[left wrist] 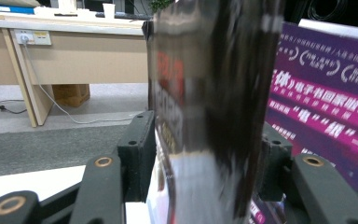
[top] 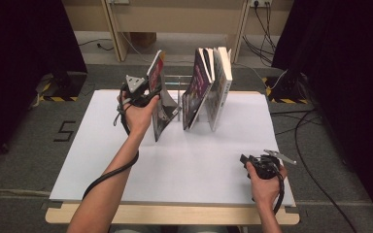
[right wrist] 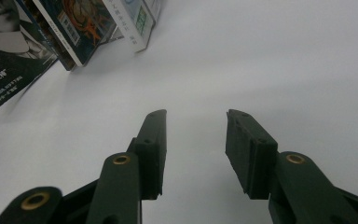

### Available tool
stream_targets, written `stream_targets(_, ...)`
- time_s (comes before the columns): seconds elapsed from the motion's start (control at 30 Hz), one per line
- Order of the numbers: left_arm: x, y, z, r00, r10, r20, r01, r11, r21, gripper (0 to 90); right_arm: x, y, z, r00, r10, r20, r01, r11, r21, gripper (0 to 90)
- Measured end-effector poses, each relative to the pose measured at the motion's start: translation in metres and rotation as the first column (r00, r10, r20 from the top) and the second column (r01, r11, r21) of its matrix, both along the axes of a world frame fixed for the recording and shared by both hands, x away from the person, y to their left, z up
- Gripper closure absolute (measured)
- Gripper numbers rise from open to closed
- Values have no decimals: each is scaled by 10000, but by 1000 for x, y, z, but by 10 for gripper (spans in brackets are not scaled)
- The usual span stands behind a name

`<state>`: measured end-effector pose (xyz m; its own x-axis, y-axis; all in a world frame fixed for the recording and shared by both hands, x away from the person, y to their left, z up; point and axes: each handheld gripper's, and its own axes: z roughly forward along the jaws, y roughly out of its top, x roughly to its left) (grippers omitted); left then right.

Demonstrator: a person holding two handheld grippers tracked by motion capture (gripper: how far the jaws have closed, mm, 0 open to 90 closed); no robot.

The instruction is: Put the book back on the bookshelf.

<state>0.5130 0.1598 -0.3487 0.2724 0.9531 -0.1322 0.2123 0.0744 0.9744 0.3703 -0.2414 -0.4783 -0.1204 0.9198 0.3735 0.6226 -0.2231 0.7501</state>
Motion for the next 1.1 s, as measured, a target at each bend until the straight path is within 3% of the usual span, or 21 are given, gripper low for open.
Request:
stream_targets(0.47, 15, -1, 20, 9989, 322, -334, -320, 9995, 80, 563, 0, -2, 0, 10000, -3, -8, 3, 10000, -42, 591)
stream_targets(0.7, 19, -2, 29, 9971, 308, -690, -291, 9993, 250, 674, 1, 0, -1, 9999, -4, -105, 4, 10000, 21, 590)
stream_targets(0.93, 22, -3, 29, 9937, 504, -1000, -470, 9982, 360, 855, 1, -2, -2, 9998, 19, -204, -19, 10000, 24, 588)
stream_targets(1.1, 19, -2, 31, 9965, 273, -790, -276, 9996, -31, 863, 1, -1, -3, 9998, 42, -216, -42, 10000, -10, 588)
